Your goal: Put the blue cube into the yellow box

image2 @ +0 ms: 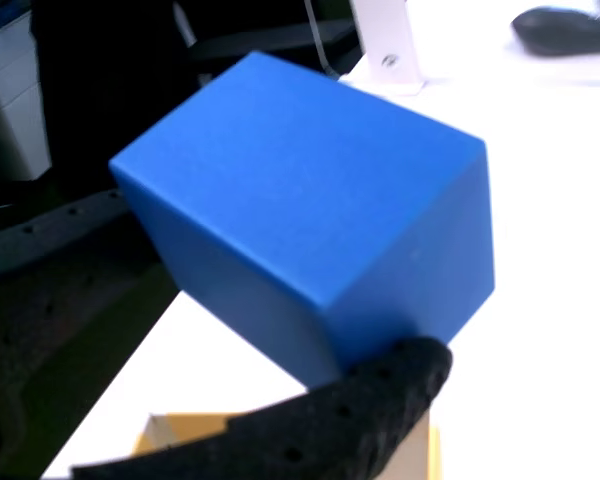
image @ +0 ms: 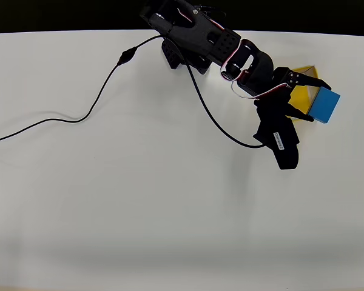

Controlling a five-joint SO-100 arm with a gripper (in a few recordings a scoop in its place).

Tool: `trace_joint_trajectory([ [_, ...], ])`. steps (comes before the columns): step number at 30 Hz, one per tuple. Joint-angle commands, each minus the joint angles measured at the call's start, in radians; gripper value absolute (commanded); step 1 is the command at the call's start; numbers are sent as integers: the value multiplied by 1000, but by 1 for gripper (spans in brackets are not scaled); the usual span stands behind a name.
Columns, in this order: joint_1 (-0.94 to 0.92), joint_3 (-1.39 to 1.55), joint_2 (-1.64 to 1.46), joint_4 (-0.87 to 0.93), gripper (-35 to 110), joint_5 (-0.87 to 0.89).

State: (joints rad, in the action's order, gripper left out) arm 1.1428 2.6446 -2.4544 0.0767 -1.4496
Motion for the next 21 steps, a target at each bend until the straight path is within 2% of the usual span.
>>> trace_joint_trajectory([
  [1, 34, -37, 21, -95, 29, -8],
  [11, 77, 60, 112, -213, 30, -37],
  [21, 120, 121, 94, -187, 30, -2],
])
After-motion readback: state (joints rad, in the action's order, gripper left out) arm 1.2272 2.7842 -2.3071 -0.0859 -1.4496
